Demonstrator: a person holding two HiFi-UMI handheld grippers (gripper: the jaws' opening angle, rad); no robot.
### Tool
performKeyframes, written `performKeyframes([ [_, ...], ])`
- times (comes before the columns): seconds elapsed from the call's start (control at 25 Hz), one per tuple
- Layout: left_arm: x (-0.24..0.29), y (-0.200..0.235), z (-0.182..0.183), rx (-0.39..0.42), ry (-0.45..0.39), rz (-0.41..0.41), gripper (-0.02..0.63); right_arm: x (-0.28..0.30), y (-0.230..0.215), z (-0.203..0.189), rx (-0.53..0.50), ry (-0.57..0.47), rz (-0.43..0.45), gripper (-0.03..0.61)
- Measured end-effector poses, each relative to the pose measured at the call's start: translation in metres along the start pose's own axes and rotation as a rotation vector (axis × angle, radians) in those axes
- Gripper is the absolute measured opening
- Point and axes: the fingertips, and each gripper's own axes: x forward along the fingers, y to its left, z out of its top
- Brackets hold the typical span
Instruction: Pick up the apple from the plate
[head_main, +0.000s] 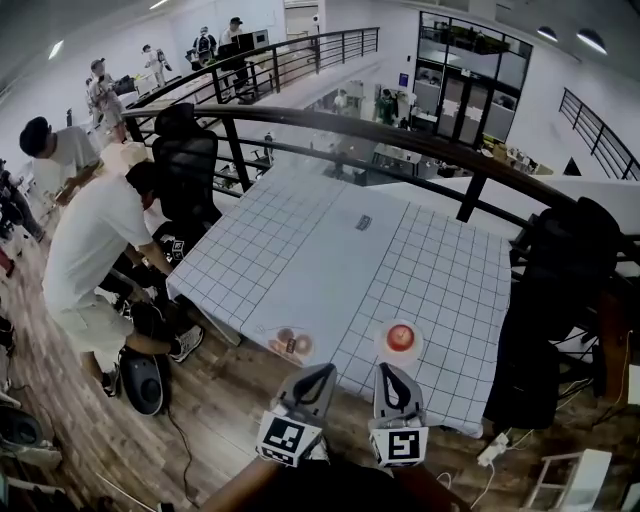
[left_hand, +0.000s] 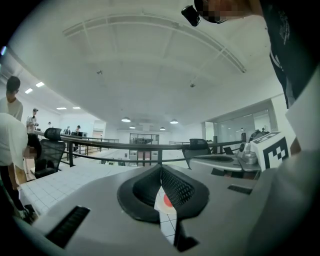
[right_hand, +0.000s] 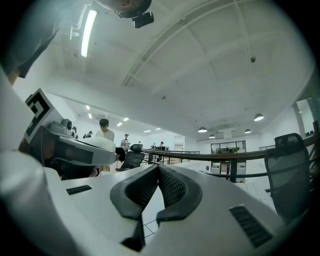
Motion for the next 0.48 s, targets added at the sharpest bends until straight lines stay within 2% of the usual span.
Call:
performKeyframes([
  [0.24,0.011,0.027,-0.009,-0.009,0.017,-0.065,0.023,0.02,0.008,-0.004,0.039,-0.002,-0.066,0.023],
  [0.48,0.027,0.038,-0.023,-0.023,0.033,-0.097,0.022,0.027,-0.002,-0.012,0.021,0.023,-0.117,0.023],
])
